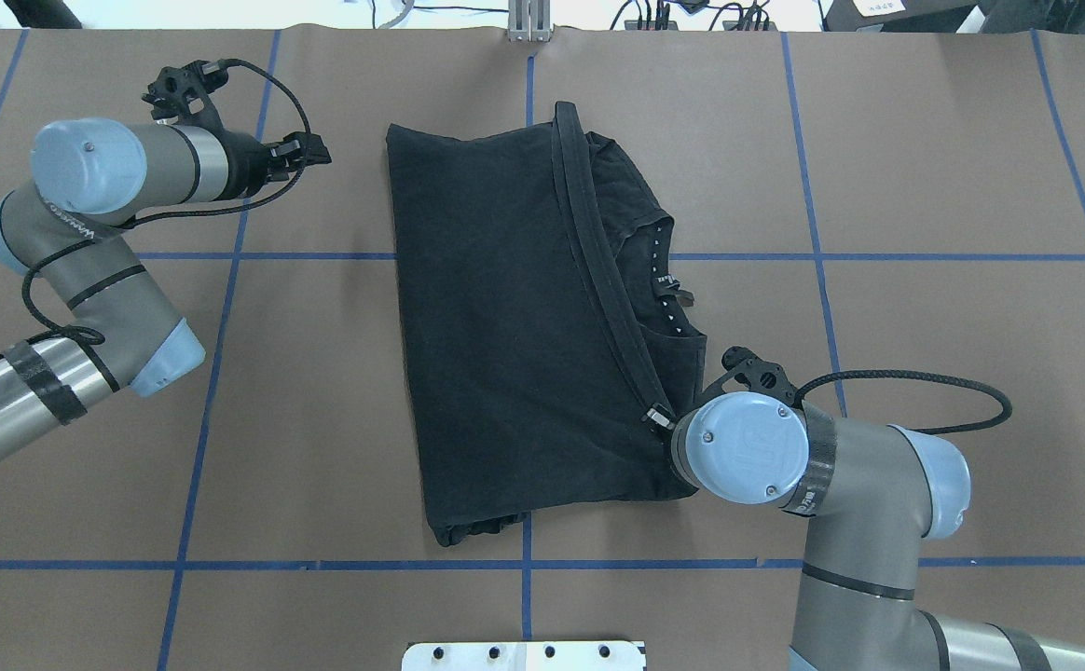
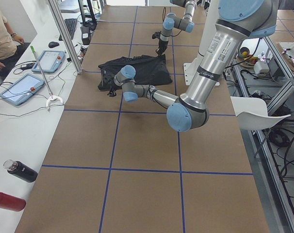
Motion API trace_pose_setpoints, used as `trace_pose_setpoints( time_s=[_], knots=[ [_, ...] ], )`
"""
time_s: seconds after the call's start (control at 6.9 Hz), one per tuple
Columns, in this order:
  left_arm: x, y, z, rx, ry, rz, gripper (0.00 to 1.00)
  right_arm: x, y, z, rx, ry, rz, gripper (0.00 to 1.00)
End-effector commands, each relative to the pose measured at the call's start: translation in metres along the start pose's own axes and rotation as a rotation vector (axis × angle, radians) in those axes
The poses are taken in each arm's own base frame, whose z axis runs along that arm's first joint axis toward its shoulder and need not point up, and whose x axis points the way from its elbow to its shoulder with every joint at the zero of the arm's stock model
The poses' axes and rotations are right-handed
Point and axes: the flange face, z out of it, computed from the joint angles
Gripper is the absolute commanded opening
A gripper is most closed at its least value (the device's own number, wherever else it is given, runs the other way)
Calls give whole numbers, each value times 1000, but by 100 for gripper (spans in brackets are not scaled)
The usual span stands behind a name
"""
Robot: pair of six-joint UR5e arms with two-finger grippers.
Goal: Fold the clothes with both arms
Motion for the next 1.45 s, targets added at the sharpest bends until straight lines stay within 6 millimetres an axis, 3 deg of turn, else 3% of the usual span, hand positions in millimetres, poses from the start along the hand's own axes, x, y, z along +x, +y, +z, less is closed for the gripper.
trace_pose_setpoints(
  time_s=[0.0,0.14,0.43,1.3],
  knots=[
    [0,0,0,0,1,-1,73,4,7,1,6,16,-10,0],
    [1,0,-1,0,2,-1,73,4,5,5,13,15,-10,46],
    [1,0,-1,0,2,-1,73,5,6,10,18,23,-7,60],
    [1,1,0,-3,1,-14,73,6,10,26,34,48,-11,57]
  ],
)
